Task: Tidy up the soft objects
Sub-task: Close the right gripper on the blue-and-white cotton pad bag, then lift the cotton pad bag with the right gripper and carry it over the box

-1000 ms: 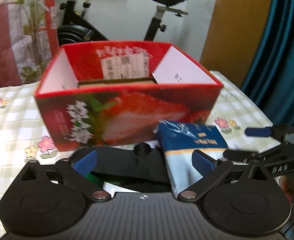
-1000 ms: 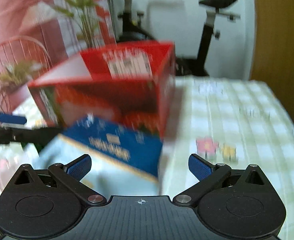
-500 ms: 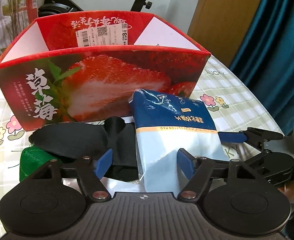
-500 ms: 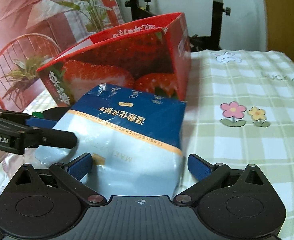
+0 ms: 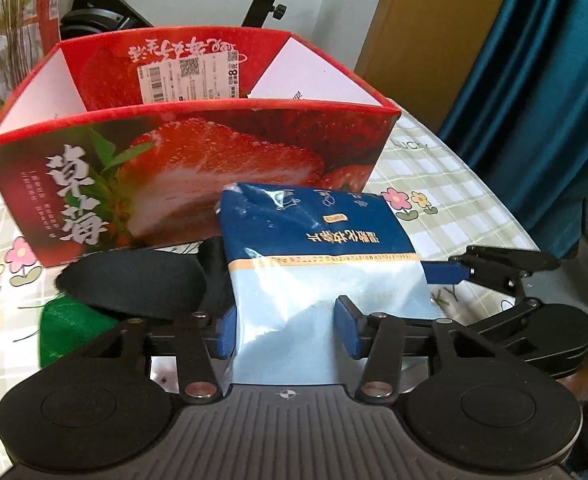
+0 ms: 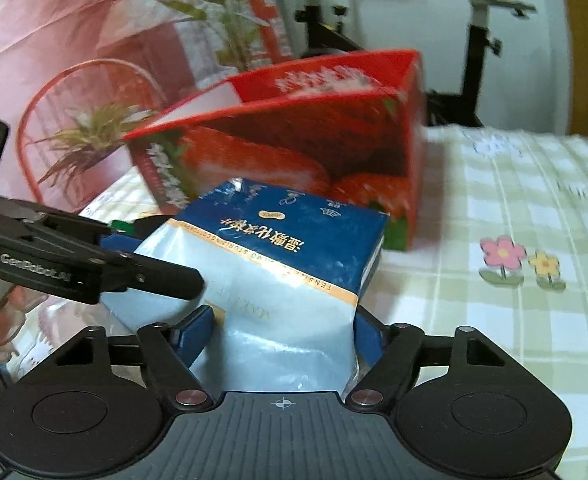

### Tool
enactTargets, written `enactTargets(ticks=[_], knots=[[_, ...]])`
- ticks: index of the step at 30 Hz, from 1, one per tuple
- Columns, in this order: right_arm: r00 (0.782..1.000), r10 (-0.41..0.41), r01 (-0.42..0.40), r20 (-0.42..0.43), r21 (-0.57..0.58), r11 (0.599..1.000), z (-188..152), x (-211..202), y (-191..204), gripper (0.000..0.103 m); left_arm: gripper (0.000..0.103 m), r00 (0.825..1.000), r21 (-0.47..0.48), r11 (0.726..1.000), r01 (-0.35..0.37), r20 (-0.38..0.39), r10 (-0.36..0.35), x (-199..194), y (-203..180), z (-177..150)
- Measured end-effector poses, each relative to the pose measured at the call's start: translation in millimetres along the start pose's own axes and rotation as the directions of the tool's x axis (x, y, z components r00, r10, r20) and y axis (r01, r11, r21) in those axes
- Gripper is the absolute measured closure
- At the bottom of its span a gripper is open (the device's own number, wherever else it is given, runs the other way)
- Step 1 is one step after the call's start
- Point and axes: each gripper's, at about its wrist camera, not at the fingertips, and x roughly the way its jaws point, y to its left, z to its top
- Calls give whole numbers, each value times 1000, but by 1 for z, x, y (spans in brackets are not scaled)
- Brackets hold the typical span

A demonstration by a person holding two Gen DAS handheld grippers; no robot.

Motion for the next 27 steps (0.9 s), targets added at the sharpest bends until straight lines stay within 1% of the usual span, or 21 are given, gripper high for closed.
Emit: enactTargets(ticks=[3, 7, 10, 13, 15, 20, 23, 27], knots=[[1000, 27, -26, 2, -44, 999, 5, -8, 14, 37, 51, 1000, 18, 1000, -13, 26, 13, -16, 0, -7], [999, 40, -39, 6, -119, 992, 10, -14, 35, 39, 51, 997, -8, 1000, -13, 72, 14, -38, 7, -20], [999, 39, -36, 15, -163, 986, 14, -15, 48, 39, 51, 993, -31, 999, 9, 115, -5, -54, 14, -29], [998, 55, -51, 20, -174, 984, 20, -17, 56, 43, 51, 989, -77, 997, 31, 145, -20, -68, 25, -34], [998, 63, -57, 25, -191, 980, 24, -19, 61, 43, 51, 985, -88, 995, 42, 170, -26, -76, 28, -35], [997, 59, -45, 48, -256, 966, 35, -28, 76, 43, 51, 975, -93, 994, 54, 218, -33, -89, 30, -32], [996, 57, -37, 64, -280, 959, 48, -32, 82, 43, 51, 971, -91, 995, 51, 236, -28, -95, 33, -26], [992, 61, -23, 106, -330, 944, 74, -33, 87, 43, 51, 960, -74, 997, 28, 279, -7, -104, 38, -5]])
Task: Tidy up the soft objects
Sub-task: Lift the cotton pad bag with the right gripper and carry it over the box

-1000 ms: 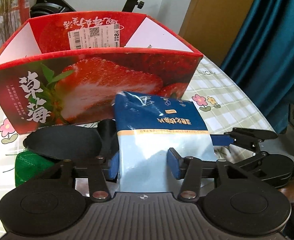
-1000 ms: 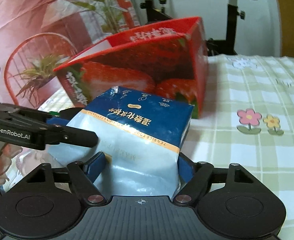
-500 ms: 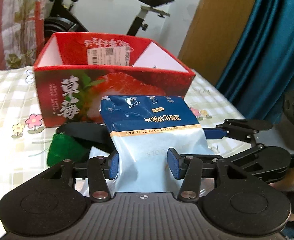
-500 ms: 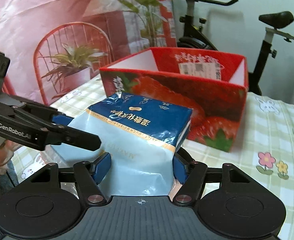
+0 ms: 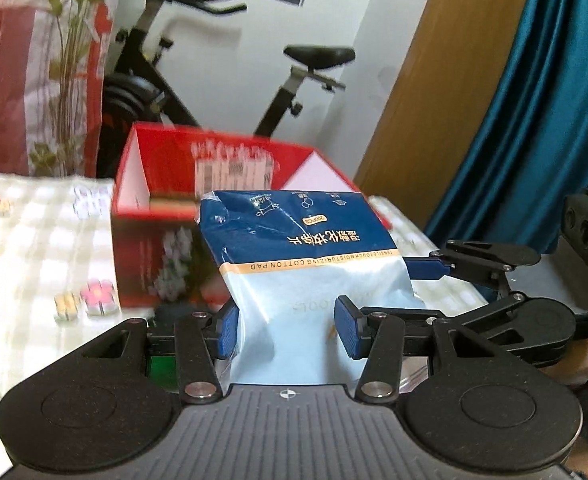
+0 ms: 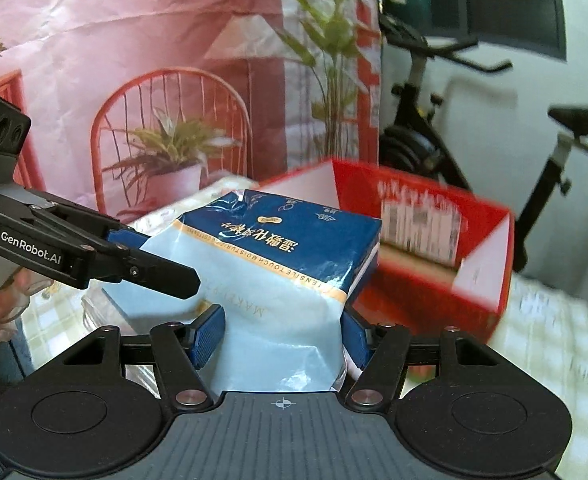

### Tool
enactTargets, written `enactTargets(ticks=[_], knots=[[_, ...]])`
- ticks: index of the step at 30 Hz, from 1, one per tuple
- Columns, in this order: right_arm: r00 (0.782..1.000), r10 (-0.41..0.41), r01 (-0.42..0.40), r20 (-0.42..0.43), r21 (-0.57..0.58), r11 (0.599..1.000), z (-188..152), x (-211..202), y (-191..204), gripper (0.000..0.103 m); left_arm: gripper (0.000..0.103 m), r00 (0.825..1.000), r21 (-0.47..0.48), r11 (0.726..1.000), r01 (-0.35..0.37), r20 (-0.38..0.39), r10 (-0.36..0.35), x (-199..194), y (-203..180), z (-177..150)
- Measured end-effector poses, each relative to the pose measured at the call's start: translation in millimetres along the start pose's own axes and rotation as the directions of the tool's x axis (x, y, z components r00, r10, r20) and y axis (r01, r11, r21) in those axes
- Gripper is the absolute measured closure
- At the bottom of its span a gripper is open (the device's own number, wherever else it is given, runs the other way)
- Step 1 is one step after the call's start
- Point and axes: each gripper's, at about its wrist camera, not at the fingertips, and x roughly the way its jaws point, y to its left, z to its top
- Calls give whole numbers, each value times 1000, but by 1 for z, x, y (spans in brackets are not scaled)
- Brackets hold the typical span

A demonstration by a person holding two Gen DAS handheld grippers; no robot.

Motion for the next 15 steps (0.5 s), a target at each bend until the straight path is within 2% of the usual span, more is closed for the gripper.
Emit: enactTargets(ticks=[6, 10, 15], knots=[[997, -47, 51, 63, -66, 996, 49, 15, -22, 43, 51, 997, 24, 999, -27, 71, 25, 15, 9, 52], [986, -122, 129, 116, -57, 990, 83, 35, -43, 43, 51, 991, 81, 995, -58, 121, 48, 32, 9, 83], [975, -189, 197, 120, -63, 978, 105, 69, -71, 43, 51, 984, 100, 990, -101, 156, 85, 60, 16, 112]])
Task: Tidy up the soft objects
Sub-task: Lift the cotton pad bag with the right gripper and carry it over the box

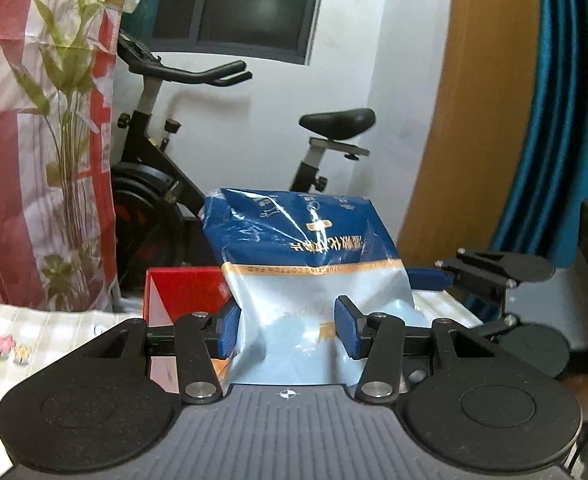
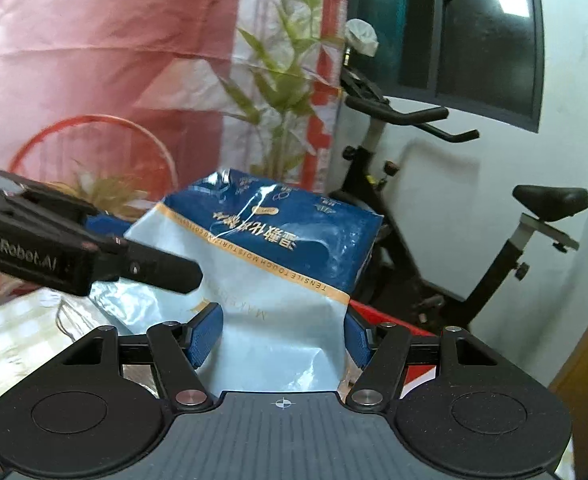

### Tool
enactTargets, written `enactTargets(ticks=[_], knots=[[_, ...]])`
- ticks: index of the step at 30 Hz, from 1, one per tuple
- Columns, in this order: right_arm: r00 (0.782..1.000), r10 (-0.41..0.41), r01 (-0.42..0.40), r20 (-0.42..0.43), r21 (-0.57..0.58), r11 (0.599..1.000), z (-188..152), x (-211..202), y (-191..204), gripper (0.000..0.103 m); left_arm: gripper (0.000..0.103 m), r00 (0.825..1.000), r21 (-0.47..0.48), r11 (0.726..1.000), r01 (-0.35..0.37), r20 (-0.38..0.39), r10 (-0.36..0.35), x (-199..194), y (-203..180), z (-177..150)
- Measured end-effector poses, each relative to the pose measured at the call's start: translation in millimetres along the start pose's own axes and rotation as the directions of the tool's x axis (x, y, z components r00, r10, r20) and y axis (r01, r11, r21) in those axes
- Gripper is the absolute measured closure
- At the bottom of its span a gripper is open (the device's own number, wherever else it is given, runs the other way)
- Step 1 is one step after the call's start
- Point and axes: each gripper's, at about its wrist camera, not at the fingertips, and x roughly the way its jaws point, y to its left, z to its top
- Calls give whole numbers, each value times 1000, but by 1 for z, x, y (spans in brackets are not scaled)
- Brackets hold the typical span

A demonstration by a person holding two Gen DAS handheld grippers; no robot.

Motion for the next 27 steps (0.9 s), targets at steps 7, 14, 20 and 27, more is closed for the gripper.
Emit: enactTargets(ticks=[7, 14, 20, 27], knots=[[996, -46, 41, -78, -63, 997, -6, 56, -3, 43, 51, 999, -8, 999, -37, -32, 37, 44, 16, 11], [979, -49, 36, -197, -69, 997, -24, 92, -3, 43, 51, 992, -28, 999, -40, -123, 36, 76, 31, -1], [945, -49, 44, -324, -23, 999, -33, 114, -5, 44, 51, 983, -20, 999, -36, -178, 32, 88, 33, -12], [915, -81, 81, -396, -18, 997, -44, 123, -4, 43, 33, 964, 42, 995, -86, -247, 94, 94, 35, -21]])
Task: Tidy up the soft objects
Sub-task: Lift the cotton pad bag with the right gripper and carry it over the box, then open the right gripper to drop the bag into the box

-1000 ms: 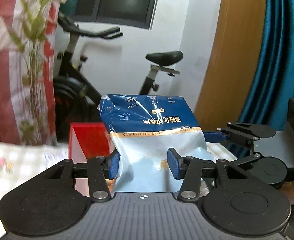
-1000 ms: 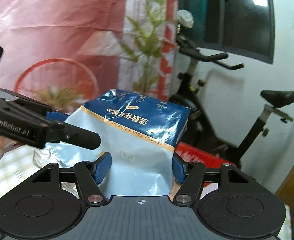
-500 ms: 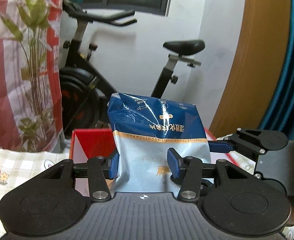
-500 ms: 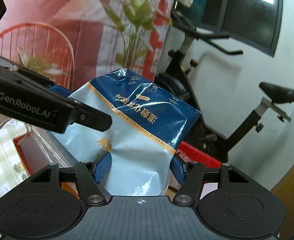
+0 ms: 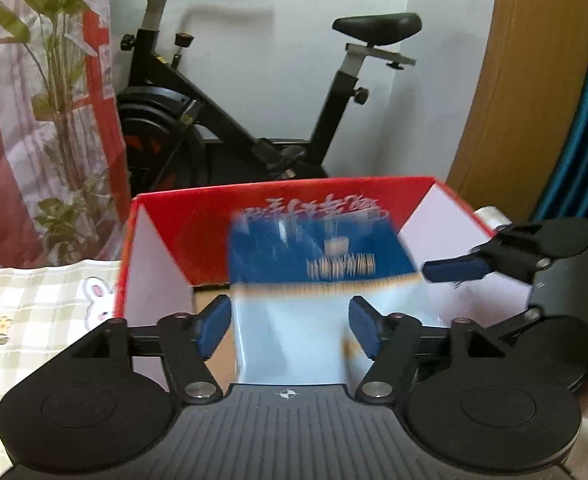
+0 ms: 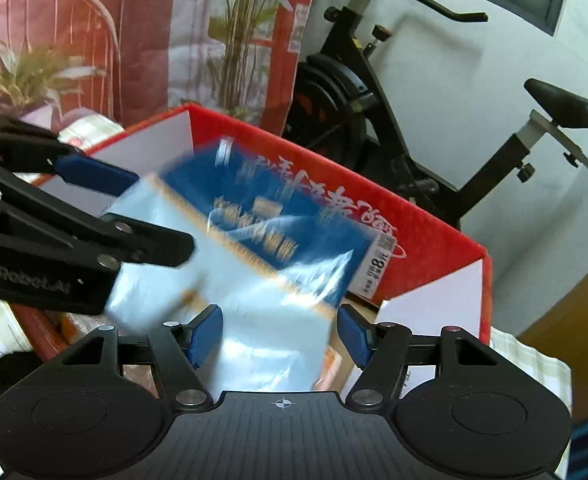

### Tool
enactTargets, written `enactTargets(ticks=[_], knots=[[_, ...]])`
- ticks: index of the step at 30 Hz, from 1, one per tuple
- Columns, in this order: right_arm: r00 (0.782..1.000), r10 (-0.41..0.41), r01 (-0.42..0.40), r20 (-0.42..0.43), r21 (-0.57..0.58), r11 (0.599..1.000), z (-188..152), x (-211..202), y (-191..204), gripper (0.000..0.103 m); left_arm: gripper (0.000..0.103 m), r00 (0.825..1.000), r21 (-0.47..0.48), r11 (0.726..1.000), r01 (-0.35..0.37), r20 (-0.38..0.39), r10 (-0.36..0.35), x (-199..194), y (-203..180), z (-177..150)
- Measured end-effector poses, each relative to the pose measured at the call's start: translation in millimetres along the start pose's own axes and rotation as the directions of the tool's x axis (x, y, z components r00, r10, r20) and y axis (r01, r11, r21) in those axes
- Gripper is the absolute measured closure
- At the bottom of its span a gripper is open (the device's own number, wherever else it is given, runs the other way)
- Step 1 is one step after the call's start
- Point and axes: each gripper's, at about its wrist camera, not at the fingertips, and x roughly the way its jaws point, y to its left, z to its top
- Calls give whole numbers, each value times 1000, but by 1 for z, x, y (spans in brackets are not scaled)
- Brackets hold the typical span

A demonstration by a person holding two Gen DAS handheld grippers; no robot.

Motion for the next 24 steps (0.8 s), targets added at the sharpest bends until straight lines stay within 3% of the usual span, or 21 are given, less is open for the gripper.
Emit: enactTargets(ticks=[12, 24], knots=[[998, 11, -15, 66, 58, 998, -18, -43, -2, 42, 31, 1000, -14, 1000, -19, 18, 20, -48, 1, -14], [978, 50, -66, 203, 72, 995, -59, -129, 26, 42, 32, 999, 1, 999, 39, 11, -39, -132, -17, -76]])
